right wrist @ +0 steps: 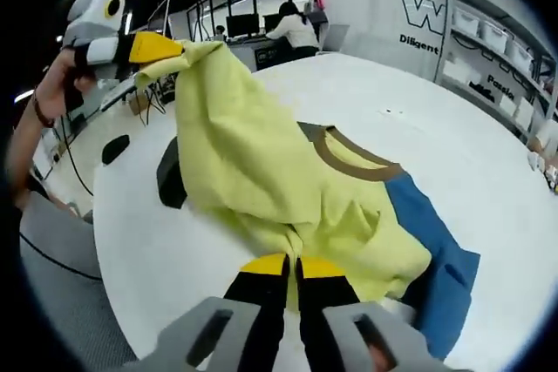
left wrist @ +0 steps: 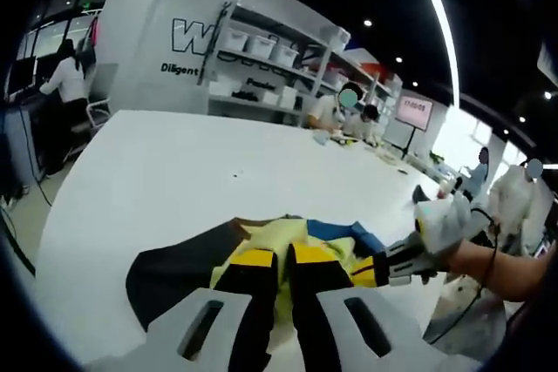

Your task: Fold the garment on the visible template until the final outline fits inside the template.

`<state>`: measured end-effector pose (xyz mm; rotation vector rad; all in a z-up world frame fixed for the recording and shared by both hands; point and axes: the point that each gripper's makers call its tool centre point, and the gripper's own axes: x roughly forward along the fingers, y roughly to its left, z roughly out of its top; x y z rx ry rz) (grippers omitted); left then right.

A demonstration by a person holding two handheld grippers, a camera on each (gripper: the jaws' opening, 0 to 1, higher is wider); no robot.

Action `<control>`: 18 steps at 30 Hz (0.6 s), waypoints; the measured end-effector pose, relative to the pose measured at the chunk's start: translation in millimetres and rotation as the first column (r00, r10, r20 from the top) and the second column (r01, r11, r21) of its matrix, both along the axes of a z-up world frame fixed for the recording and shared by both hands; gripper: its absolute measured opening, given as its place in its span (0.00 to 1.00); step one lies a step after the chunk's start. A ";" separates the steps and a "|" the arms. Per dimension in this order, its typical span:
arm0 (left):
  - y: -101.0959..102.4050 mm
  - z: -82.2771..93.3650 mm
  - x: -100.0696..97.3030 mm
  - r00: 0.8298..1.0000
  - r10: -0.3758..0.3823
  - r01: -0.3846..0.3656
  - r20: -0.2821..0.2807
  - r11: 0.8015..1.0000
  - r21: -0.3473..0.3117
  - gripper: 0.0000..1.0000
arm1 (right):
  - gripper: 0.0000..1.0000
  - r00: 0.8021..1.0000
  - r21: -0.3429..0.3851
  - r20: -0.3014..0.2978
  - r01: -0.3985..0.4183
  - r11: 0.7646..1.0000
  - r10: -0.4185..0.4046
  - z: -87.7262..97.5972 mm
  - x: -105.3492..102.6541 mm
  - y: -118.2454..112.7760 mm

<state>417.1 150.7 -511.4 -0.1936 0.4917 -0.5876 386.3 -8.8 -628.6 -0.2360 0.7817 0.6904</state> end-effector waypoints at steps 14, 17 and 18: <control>8.5 -19.2 -34.5 0.999 -0.003 0.005 -0.045 0.999 0.032 0.00 | 0.00 0.997 0.045 -0.030 0.078 0.996 -0.076 13.1 -20.4 -33.7; 10.5 -26.8 -44.6 0.998 -0.006 0.009 -0.064 0.999 0.045 0.00 | 0.00 0.996 0.056 -0.037 0.087 0.995 -0.085 14.3 -24.5 -38.0; 11.2 -29.8 -49.1 0.997 -0.006 0.010 -0.073 0.999 0.047 0.00 | 0.00 0.995 0.055 -0.039 0.093 0.994 -0.091 14.5 -26.0 -40.9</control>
